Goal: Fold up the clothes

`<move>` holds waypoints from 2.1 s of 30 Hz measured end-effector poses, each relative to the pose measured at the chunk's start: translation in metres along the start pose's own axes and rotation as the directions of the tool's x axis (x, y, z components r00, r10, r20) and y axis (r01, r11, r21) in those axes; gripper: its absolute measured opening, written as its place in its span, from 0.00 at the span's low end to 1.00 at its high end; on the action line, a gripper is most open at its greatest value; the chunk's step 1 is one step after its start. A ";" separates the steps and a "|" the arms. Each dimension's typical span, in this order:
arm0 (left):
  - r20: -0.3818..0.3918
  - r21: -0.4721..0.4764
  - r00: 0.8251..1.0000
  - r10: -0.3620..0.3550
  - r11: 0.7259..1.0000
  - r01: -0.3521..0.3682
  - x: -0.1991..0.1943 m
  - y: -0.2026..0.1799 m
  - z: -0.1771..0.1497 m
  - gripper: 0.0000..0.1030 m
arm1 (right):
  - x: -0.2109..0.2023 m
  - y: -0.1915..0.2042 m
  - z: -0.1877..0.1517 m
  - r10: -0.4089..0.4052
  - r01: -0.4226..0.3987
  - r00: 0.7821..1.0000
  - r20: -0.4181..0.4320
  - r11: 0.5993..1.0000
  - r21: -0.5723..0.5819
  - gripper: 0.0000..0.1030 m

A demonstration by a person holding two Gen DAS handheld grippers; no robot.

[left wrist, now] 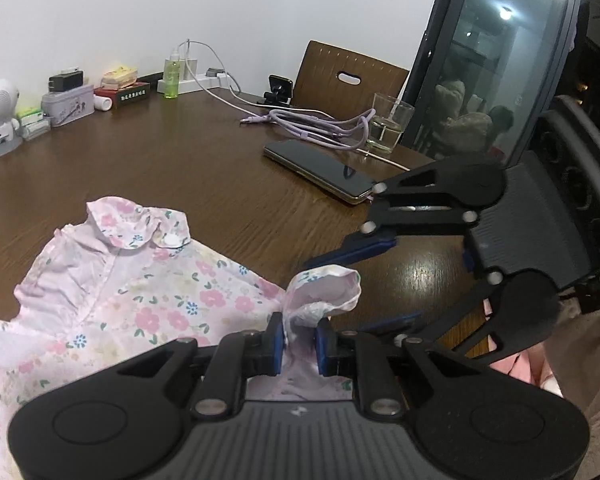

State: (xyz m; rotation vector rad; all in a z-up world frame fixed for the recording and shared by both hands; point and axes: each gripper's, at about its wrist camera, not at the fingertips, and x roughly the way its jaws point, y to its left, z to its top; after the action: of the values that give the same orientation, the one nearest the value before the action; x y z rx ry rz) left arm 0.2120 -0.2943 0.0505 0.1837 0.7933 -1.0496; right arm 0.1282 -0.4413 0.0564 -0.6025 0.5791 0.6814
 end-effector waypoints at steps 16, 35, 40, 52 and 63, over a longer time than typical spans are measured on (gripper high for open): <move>0.103 0.030 0.989 0.110 0.993 -0.114 -0.075 -0.006 -0.037 0.69 | 0.018 -0.070 0.011 0.231 -0.211 0.972 -0.034 0.933 0.291 0.11; 0.076 -0.181 0.979 0.191 0.968 -0.175 -0.056 0.033 -0.054 0.20 | 0.053 -0.100 0.018 0.320 -0.237 0.941 -0.109 0.854 0.463 0.11; 0.049 -0.242 0.973 0.226 0.948 -0.208 -0.053 0.049 -0.059 0.18 | 0.059 -0.109 0.014 0.319 -0.230 0.943 -0.095 0.831 0.506 0.13; 0.048 -0.122 0.951 0.307 0.946 -0.299 -0.044 0.036 -0.067 0.19 | 0.063 -0.117 -0.004 0.233 -0.164 0.972 -0.037 0.779 0.605 0.15; 0.066 -0.087 0.936 0.345 0.937 -0.339 -0.044 0.029 -0.066 0.32 | 0.058 -0.107 -0.012 0.169 -0.113 0.985 -0.034 0.779 0.617 0.15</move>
State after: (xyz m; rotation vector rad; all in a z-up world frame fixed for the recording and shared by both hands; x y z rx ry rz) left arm 0.1926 -0.2162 0.0258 0.2065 0.6957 -0.6919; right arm 0.2384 -0.4932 0.0442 0.0297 0.8877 0.5616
